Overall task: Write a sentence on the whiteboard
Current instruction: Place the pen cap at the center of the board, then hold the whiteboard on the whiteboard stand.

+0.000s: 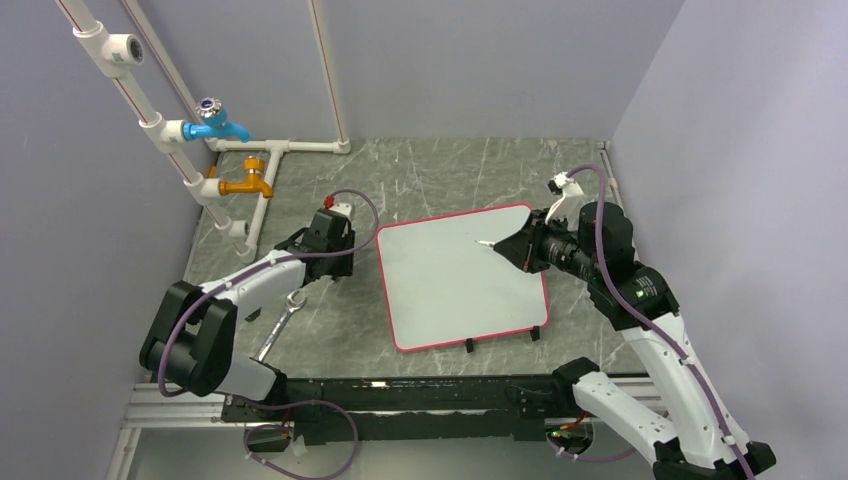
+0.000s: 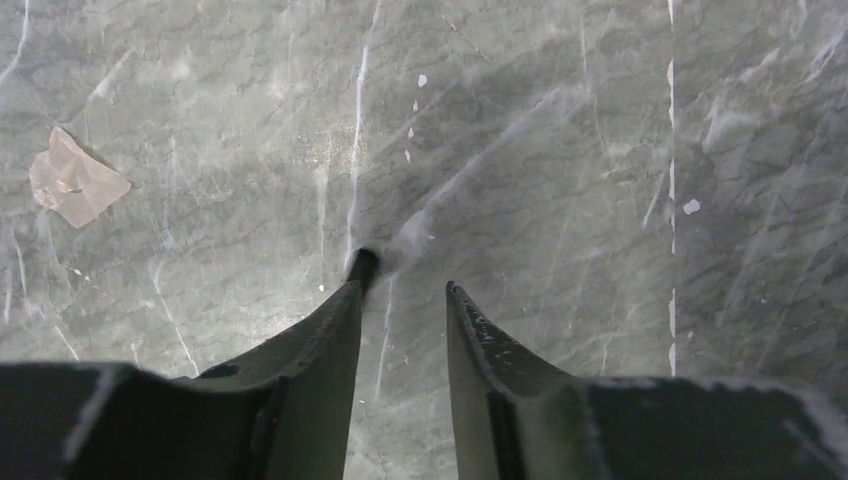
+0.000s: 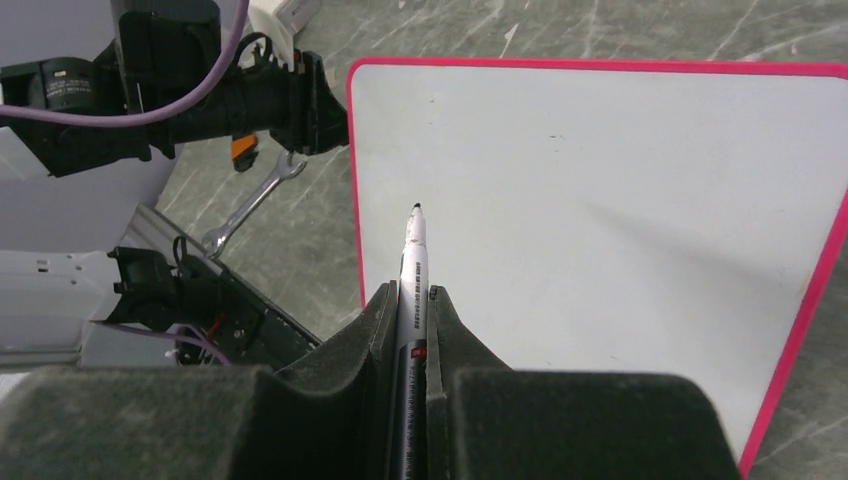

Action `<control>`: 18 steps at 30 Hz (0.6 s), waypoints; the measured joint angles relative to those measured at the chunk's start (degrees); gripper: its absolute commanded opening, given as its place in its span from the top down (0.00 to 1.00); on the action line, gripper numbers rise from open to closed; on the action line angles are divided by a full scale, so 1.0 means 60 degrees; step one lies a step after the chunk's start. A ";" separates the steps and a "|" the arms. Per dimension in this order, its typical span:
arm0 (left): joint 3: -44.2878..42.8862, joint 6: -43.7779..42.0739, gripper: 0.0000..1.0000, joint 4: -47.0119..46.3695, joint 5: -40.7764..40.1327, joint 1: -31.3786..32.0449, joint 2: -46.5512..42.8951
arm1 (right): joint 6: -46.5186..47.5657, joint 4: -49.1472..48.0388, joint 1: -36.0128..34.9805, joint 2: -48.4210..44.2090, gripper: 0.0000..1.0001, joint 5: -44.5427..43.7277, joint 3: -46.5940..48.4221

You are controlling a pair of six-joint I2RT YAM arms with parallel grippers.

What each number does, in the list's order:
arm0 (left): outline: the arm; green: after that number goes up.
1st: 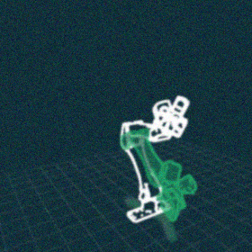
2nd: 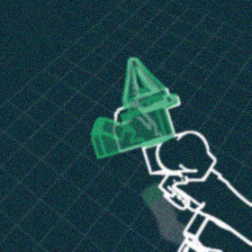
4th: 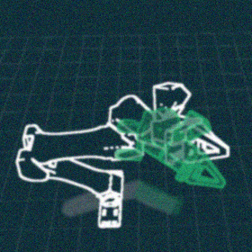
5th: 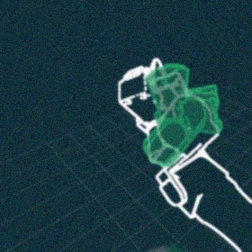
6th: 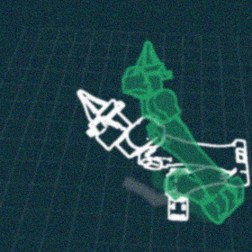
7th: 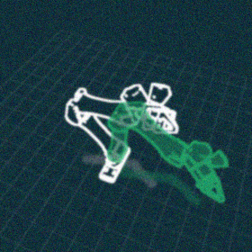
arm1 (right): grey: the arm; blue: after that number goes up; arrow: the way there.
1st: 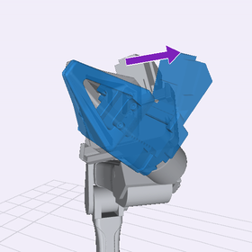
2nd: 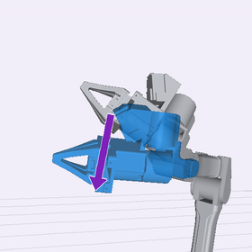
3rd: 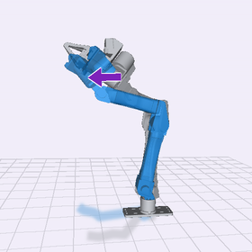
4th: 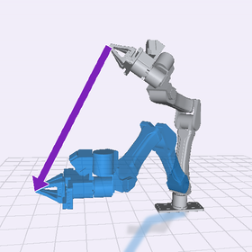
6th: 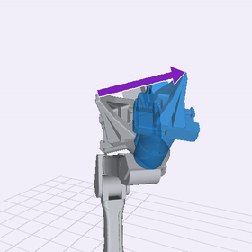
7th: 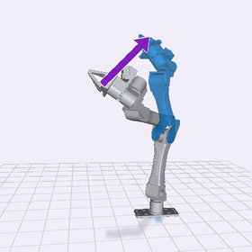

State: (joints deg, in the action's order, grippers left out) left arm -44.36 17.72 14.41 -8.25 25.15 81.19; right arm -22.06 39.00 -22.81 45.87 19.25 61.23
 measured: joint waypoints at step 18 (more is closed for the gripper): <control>-0.0514 -0.0262 0.33 0.0222 0.0499 -0.0036 -0.0984 | -0.0029 0.0000 0.0000 -0.0182 1.00 -0.0903 0.0000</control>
State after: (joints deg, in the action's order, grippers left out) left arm -47.44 16.14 15.75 -5.26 24.93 75.29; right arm -22.24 39.00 -22.81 44.77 13.82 61.23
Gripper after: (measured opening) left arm 0.660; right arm 0.124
